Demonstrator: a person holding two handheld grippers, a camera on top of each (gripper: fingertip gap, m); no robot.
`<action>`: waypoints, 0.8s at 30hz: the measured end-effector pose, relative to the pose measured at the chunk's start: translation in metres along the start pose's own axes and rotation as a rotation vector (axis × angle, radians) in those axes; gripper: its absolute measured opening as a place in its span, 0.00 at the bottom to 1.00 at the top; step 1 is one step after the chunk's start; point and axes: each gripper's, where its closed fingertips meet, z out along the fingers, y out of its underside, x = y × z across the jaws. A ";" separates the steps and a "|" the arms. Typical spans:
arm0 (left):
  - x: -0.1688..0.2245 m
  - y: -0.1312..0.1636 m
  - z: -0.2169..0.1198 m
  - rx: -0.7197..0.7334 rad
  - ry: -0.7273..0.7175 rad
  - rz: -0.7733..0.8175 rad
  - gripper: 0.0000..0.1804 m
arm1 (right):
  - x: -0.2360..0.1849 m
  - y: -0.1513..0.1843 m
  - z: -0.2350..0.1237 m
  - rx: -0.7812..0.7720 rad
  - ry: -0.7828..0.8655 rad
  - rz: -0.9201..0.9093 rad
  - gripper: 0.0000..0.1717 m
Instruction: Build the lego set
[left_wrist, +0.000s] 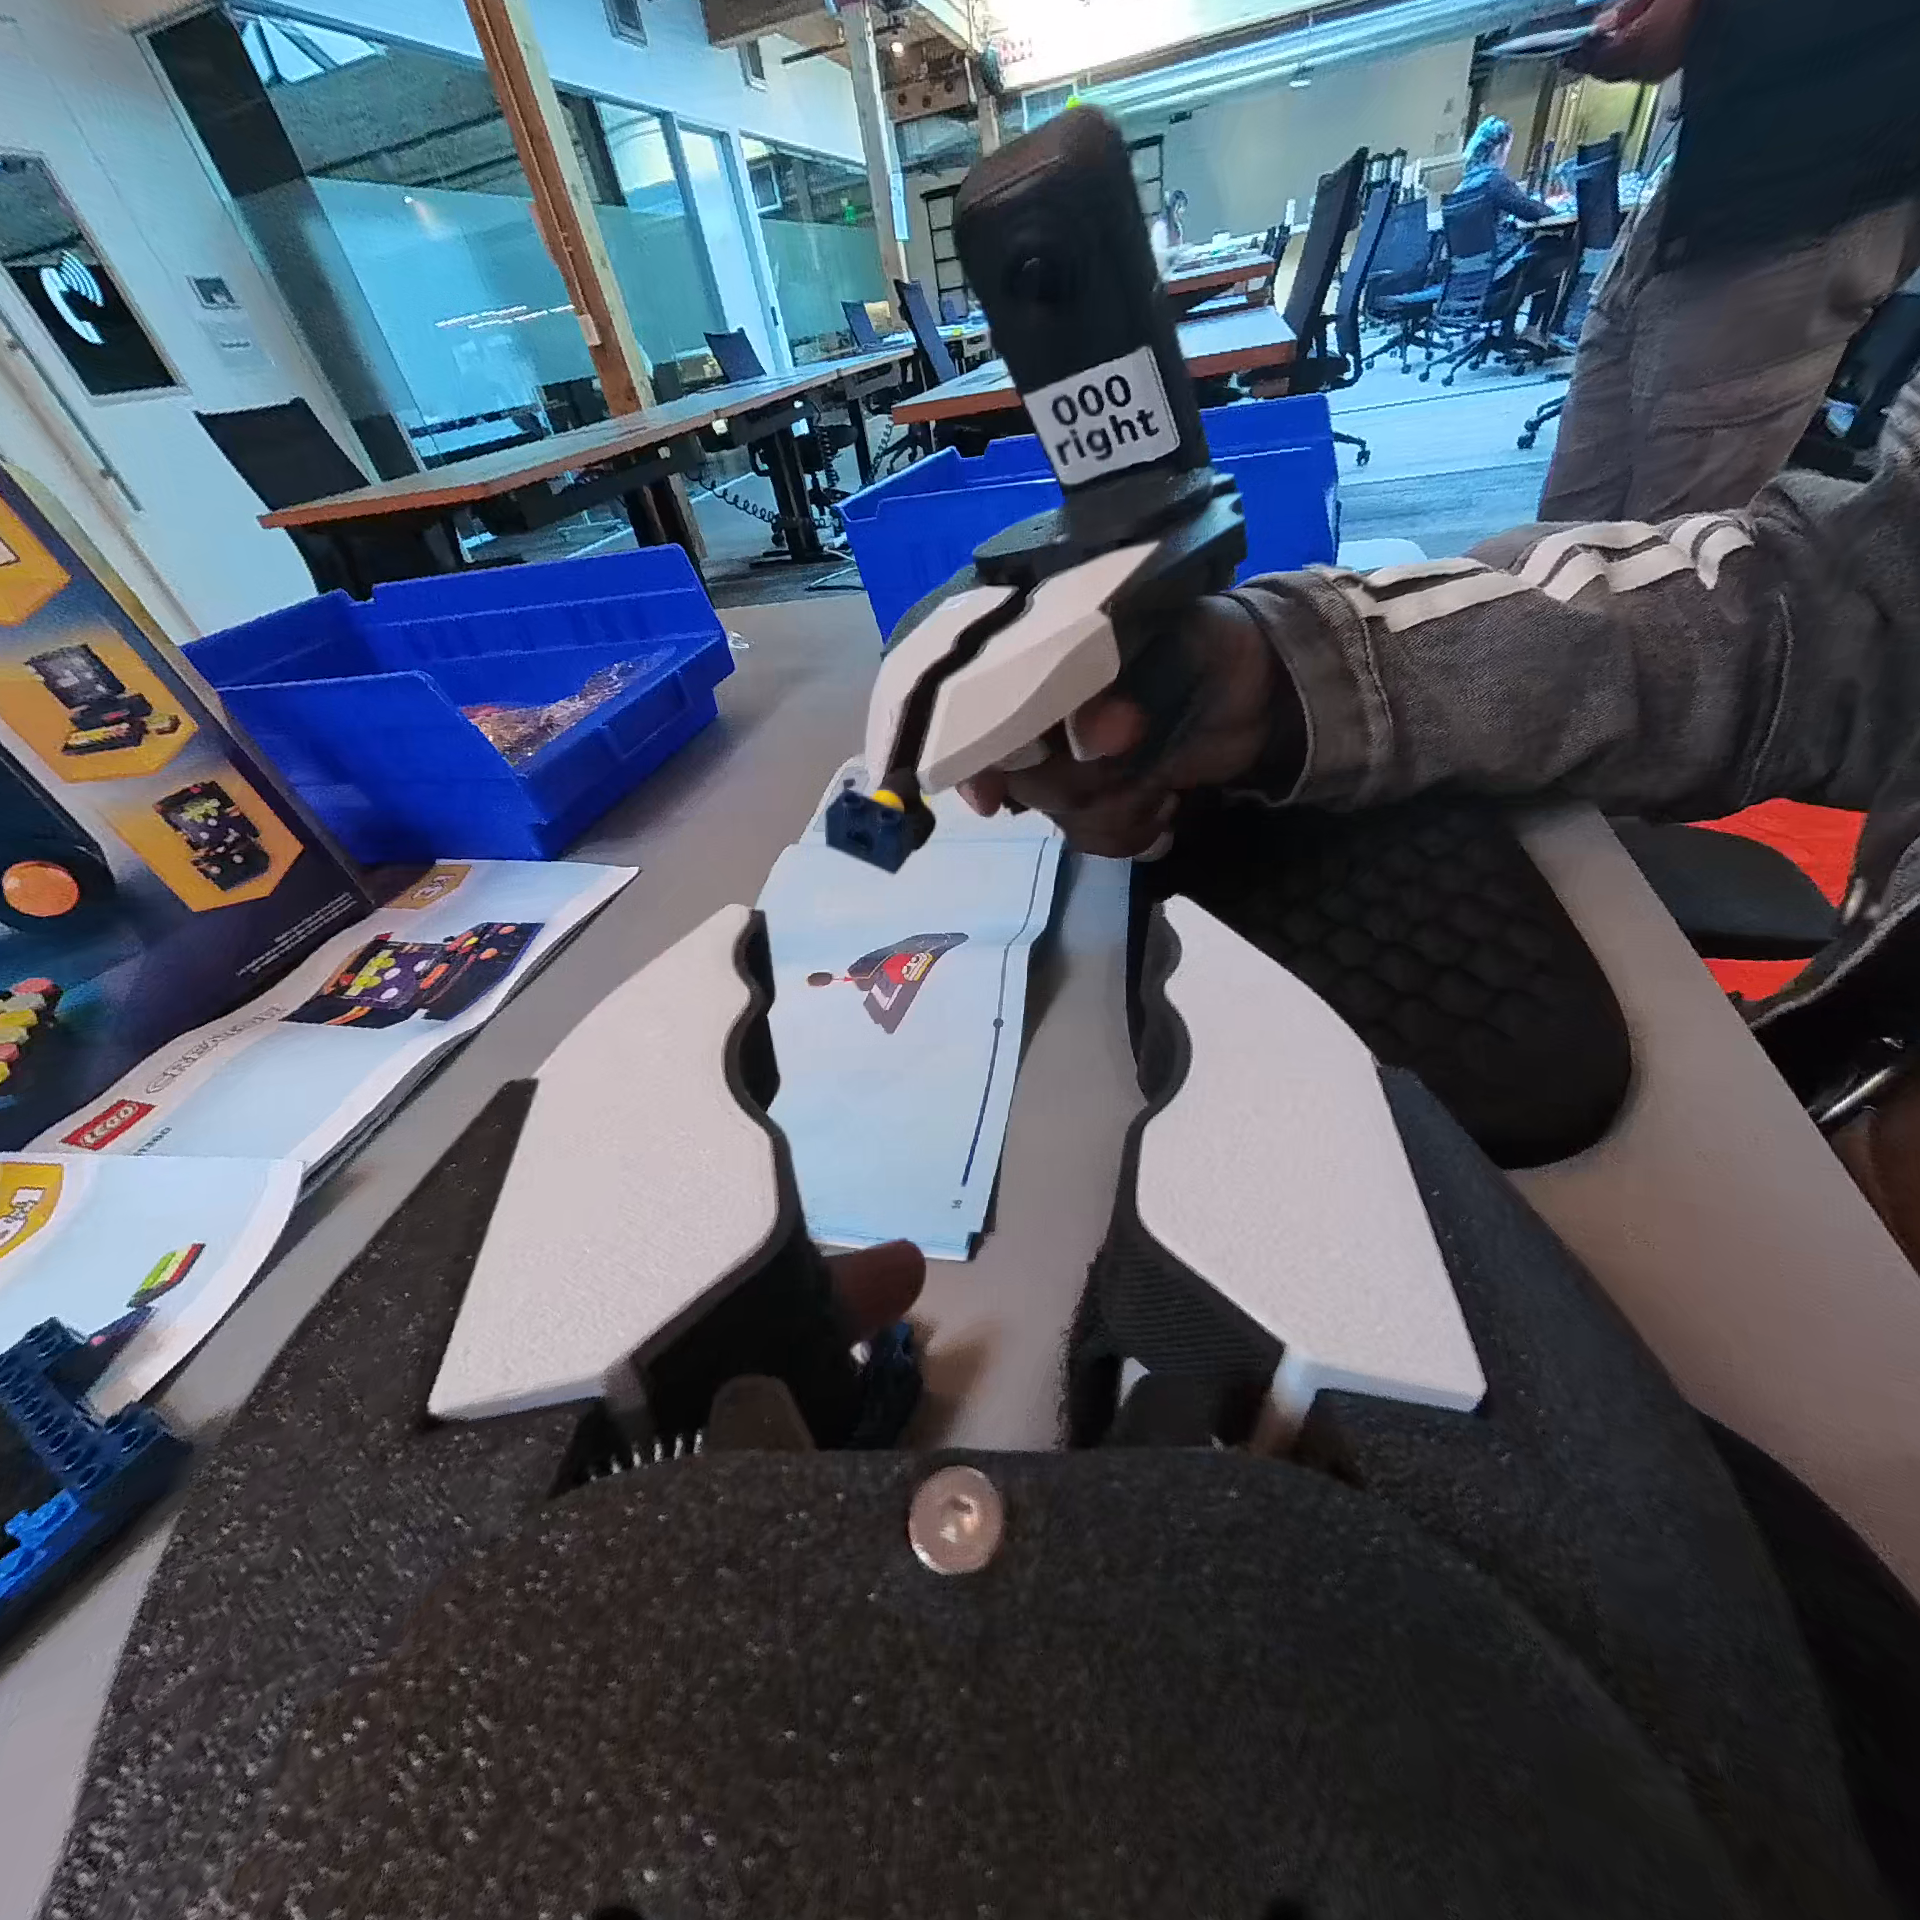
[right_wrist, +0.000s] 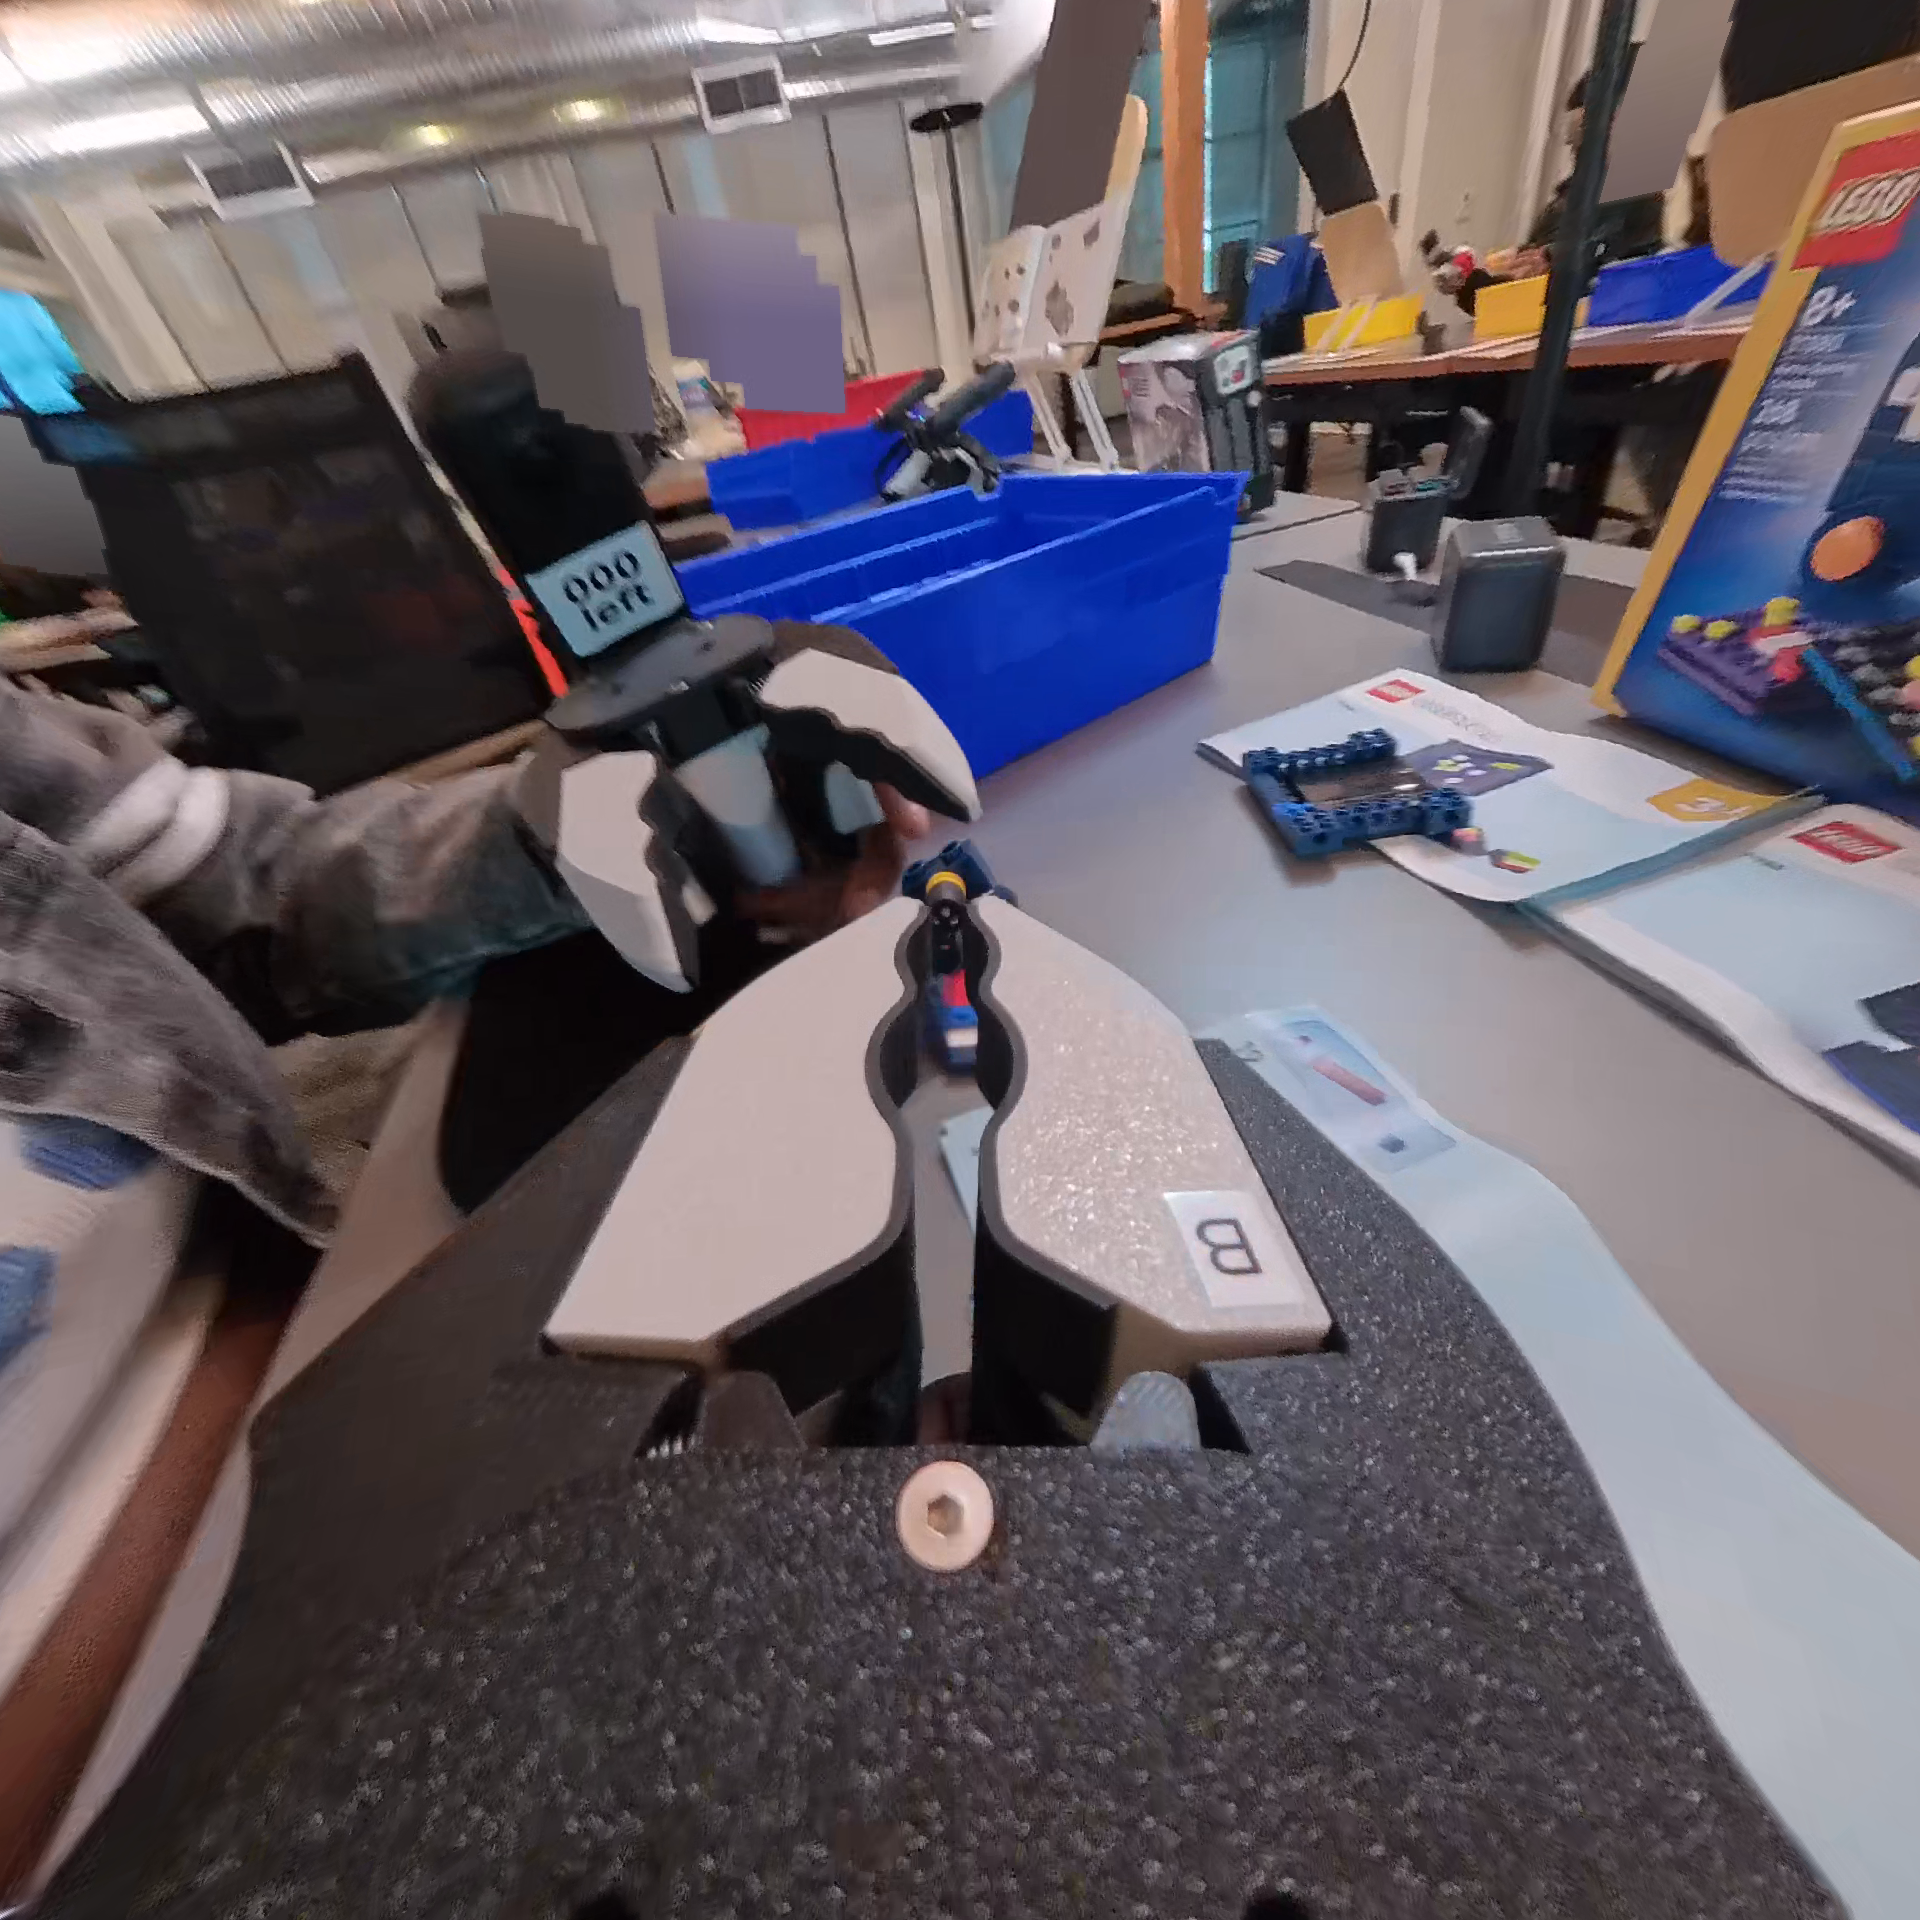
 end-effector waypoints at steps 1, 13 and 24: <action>0.001 0.000 0.002 -0.009 0.007 0.001 0.38 | -0.002 -0.001 0.000 0.011 -0.024 0.038 0.03; 0.004 0.014 0.013 -0.134 -0.075 0.387 0.27 | -0.007 0.009 0.000 -0.035 -0.193 0.399 0.03; 0.009 0.001 0.011 -0.015 -0.014 0.117 0.18 | -0.019 0.009 0.002 -0.052 -0.222 0.292 0.03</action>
